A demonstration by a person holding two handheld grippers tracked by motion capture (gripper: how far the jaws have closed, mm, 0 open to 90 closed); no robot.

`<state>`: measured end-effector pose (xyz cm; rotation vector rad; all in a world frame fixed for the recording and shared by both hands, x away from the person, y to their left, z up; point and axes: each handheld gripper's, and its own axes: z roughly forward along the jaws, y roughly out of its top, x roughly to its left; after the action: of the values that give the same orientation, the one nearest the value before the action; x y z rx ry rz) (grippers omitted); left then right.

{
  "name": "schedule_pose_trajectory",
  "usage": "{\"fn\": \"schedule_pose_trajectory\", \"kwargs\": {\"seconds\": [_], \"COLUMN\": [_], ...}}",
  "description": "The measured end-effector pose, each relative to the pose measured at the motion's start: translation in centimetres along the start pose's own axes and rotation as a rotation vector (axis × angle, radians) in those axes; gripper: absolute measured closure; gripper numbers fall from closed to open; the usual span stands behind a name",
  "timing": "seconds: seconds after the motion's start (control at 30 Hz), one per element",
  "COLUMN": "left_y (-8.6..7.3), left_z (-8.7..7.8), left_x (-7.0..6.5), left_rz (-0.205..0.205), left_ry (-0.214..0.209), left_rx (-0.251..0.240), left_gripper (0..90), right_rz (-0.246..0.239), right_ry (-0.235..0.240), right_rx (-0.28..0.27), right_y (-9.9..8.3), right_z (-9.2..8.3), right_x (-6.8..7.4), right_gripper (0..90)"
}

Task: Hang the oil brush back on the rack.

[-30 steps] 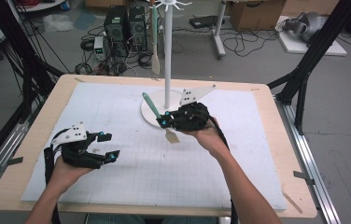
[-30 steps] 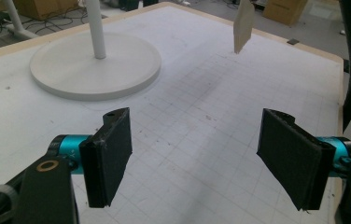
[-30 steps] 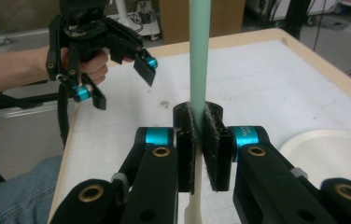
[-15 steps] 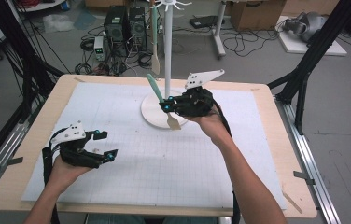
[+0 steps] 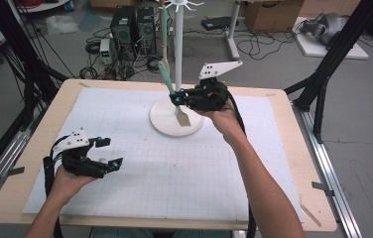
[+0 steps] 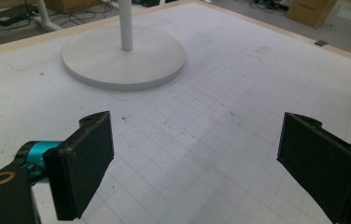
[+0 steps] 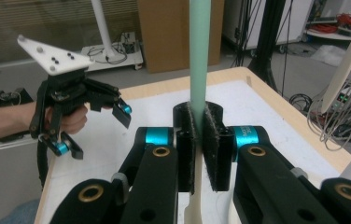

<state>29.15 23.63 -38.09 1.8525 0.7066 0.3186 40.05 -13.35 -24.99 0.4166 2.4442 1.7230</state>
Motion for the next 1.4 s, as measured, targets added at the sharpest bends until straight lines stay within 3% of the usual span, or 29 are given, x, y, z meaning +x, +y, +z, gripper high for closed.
{"fn": "schedule_pose_trajectory", "kwargs": {"seconds": [0.6,0.93,1.23,1.4], "left_y": [-0.1,0.0,0.1,0.1], "left_z": [-0.1,-0.1,-0.1,0.0], "left_x": [0.0,0.0,0.0,-0.2], "left_rz": [-0.003,0.001,-0.003,0.005], "left_ry": [0.029,0.019,0.015,0.011], "left_rx": [-0.009,-0.013,-0.014,-0.012], "left_gripper": [6.2,6.2,6.1,6.2], "right_rz": [-0.006,-0.016,-0.045,-0.035], "right_ry": [-0.062,-0.101,-0.123,-0.131], "right_rx": [-0.037,-0.043,-0.053,-0.062], "right_y": [3.1,4.8,6.9,7.3], "right_z": [-0.6,-1.2,-1.6,-1.7], "right_x": [-1.3,-2.4,-2.4,-2.5], "right_gripper": [84.1,84.1,84.1,84.1]}}
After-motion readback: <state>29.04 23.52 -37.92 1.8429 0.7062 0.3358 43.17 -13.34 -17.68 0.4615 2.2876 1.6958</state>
